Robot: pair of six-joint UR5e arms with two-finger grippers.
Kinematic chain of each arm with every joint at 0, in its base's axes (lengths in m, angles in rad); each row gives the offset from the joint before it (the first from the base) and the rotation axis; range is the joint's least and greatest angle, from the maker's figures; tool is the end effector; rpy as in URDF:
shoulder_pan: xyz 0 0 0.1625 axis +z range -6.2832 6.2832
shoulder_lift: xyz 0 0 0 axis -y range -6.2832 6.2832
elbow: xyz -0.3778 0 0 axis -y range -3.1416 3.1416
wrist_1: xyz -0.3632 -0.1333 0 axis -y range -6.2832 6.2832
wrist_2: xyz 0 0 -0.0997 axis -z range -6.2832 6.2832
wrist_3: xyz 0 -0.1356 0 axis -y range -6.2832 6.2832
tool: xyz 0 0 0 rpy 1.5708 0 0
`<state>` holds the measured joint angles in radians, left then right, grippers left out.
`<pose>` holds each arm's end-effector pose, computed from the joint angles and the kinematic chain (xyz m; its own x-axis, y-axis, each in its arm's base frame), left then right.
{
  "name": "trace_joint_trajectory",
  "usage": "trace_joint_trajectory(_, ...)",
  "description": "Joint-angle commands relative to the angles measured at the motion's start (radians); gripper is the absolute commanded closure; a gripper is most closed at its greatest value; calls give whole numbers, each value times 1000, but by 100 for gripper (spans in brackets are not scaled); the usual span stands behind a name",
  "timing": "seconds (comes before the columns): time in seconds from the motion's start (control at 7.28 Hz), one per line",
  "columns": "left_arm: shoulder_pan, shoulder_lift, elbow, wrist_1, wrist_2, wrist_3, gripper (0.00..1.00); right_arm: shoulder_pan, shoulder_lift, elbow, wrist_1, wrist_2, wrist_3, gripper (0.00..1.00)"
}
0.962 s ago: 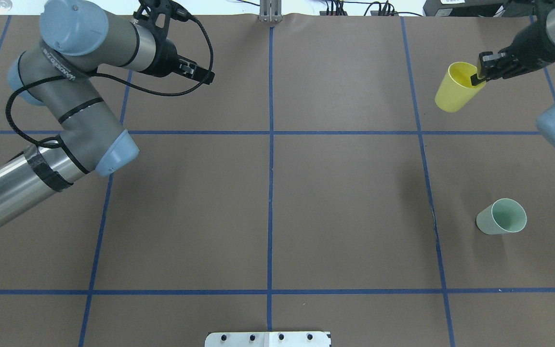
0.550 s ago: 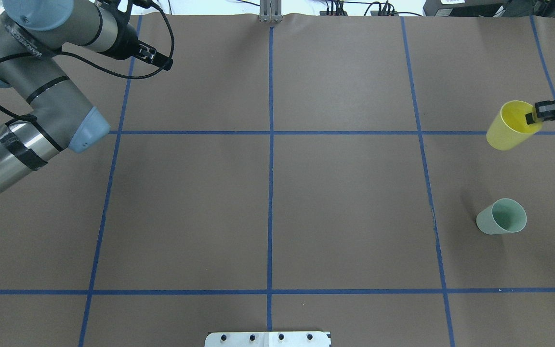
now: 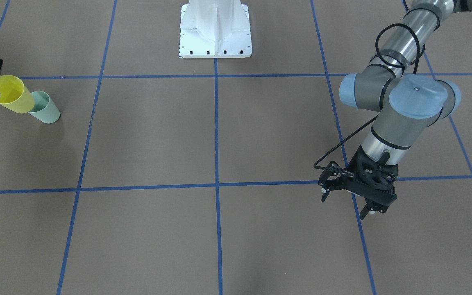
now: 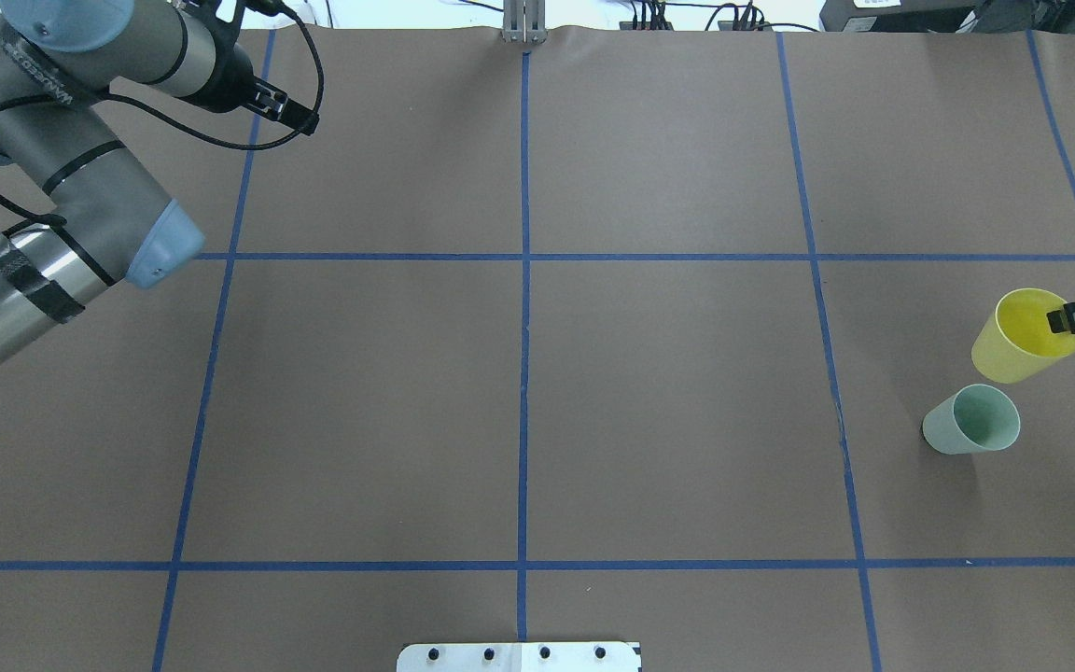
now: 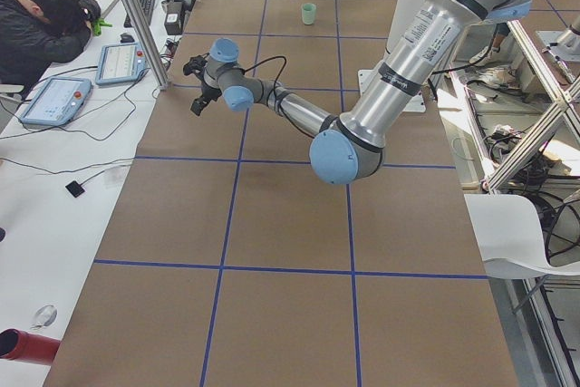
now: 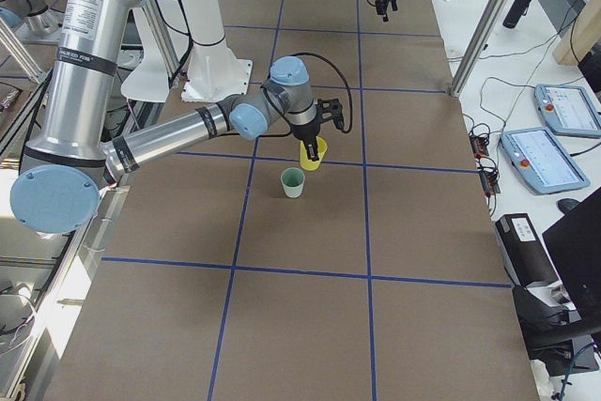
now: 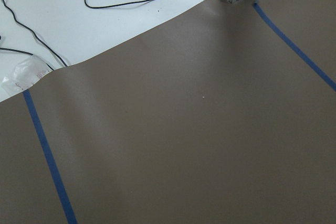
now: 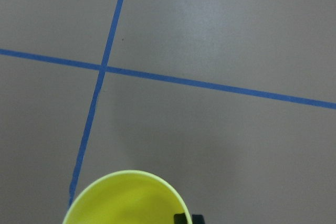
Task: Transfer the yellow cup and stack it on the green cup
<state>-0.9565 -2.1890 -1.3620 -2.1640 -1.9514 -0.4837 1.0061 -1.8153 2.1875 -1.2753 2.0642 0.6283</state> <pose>0.3426 -0.6296 0.3095 0.6561 0.4958 -0.5690 -0.0057 0.7571 0.6532 -0.1552 -0.3741 0.4290 0.7219 -0.1918 0.6648 -0.0051 0.9593 0.2823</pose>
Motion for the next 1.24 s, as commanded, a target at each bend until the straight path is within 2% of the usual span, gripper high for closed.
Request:
trace_joint_trajectory(0.0,-2,0,7,-4,0,0,0,-40,7,-14,1,-4,2,100)
trace_joint_trajectory(0.41,-2,0,7,-4,0,0,0,-41,5,-58,1,7,-1,100)
trace_joint_trajectory(1.1,-4,-1,9,-5,0,0,0,-57,-1,-66,-2,28,1,100)
